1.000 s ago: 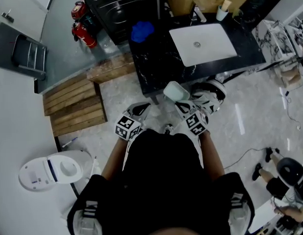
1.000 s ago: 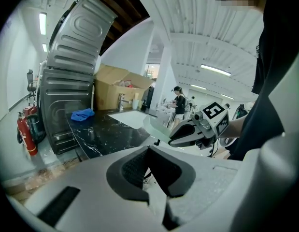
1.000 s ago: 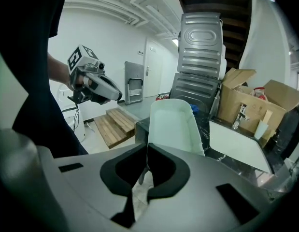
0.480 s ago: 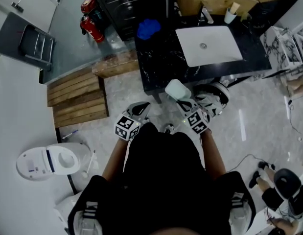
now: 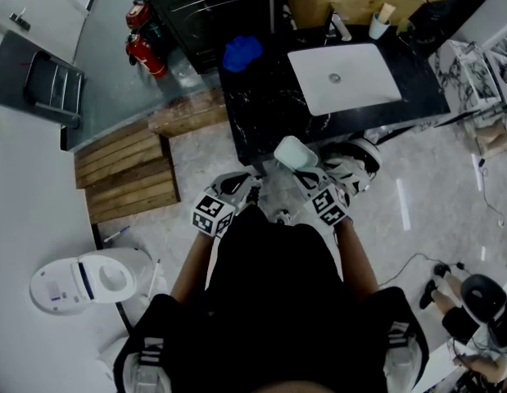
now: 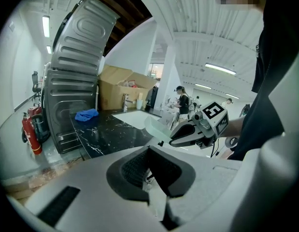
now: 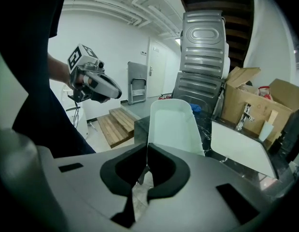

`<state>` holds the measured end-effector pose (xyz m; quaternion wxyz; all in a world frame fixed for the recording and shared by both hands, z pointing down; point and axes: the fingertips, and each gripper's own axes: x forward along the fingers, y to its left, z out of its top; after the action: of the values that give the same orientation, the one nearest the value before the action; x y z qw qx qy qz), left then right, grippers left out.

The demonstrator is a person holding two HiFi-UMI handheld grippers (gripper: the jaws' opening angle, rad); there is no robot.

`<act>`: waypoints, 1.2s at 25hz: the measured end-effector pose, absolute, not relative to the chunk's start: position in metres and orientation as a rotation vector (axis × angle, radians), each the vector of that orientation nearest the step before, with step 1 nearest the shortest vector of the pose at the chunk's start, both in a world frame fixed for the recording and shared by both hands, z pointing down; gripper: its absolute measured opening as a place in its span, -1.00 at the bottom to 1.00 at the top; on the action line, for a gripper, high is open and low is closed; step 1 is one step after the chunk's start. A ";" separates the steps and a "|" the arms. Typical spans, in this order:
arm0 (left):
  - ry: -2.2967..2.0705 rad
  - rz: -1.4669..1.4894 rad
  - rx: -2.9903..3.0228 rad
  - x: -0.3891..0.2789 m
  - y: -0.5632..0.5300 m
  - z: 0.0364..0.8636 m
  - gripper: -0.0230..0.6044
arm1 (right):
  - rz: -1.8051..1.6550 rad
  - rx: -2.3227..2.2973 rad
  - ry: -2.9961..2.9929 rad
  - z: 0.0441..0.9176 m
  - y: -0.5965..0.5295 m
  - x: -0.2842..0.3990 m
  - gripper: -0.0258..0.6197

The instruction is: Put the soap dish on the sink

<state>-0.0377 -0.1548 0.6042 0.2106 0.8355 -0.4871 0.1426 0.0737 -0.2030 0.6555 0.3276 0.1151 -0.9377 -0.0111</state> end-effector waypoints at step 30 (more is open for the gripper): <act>-1.135 0.397 2.409 -0.115 -0.273 0.607 -0.93 | 0.088 0.481 -2.369 0.661 -0.295 0.004 -0.92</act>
<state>-0.1154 -0.2727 0.6069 0.2228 0.8723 -0.4108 0.1439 0.0040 -0.2951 0.6614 0.3537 0.1860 -0.9160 0.0341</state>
